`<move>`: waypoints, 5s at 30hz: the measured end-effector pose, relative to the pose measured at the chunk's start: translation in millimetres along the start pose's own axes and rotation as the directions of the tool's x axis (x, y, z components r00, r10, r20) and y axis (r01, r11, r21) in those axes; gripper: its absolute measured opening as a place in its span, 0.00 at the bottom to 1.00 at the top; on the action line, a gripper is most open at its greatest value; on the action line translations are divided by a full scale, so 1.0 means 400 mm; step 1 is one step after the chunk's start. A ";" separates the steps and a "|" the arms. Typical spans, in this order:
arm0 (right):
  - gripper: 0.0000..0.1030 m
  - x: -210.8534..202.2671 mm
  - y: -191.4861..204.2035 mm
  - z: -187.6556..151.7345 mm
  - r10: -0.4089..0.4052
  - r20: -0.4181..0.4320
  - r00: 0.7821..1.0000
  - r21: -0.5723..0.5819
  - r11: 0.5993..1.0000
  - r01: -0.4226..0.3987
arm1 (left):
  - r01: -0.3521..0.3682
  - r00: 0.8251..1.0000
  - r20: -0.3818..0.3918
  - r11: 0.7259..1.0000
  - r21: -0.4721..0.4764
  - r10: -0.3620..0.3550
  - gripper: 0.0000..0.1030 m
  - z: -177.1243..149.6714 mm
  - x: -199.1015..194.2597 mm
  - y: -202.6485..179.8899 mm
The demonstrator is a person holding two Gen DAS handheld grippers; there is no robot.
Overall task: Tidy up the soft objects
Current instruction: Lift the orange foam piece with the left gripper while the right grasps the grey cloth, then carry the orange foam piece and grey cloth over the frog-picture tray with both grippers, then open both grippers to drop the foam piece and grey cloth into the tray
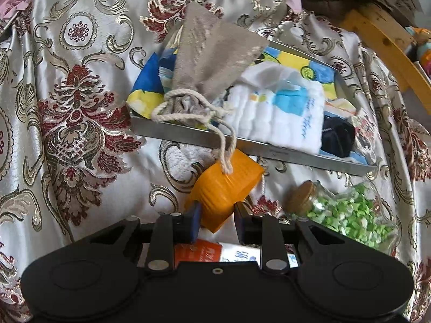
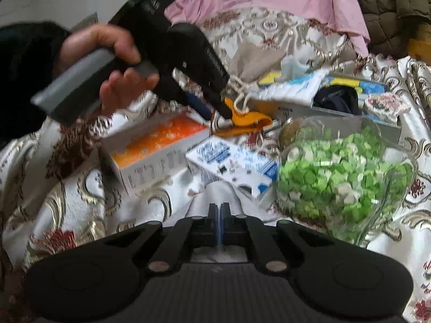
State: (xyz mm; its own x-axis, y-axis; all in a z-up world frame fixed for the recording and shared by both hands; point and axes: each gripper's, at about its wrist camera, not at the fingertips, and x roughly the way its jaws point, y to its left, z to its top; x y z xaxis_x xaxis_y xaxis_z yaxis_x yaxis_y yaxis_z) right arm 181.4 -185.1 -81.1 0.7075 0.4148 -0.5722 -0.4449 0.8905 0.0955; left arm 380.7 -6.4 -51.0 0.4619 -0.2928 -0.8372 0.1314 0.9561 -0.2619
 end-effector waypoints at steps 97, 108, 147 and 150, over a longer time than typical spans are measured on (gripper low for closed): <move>0.02 0.203 -0.505 0.456 -0.280 0.044 0.959 0.240 0.935 0.261 | 0.053 0.929 0.361 0.995 0.088 -0.082 0.19 0.188 0.104 -0.219; 0.27 0.183 -0.505 0.442 -0.285 0.032 0.958 0.236 0.934 0.270 | 0.040 0.931 0.357 0.994 0.105 -0.075 0.26 0.176 0.084 -0.234; 1.00 -0.415 -0.157 0.368 -0.259 0.350 0.900 0.167 0.963 0.212 | -0.024 0.740 0.671 0.996 0.088 -0.041 0.92 -0.219 -0.514 -0.220; 1.00 -0.445 -0.119 0.343 -0.263 0.367 0.892 0.155 0.963 0.221 | -0.040 0.724 0.690 0.996 0.085 -0.030 0.97 -0.267 -0.544 -0.210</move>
State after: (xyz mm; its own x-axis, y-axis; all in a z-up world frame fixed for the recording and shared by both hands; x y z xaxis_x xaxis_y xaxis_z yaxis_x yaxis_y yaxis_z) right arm 151.9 -275.7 127.9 0.9498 0.2040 -0.2371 -0.1872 0.9780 0.0916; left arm 175.6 -24.1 101.8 0.9352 -0.2325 -0.2669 0.1867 0.9646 -0.1862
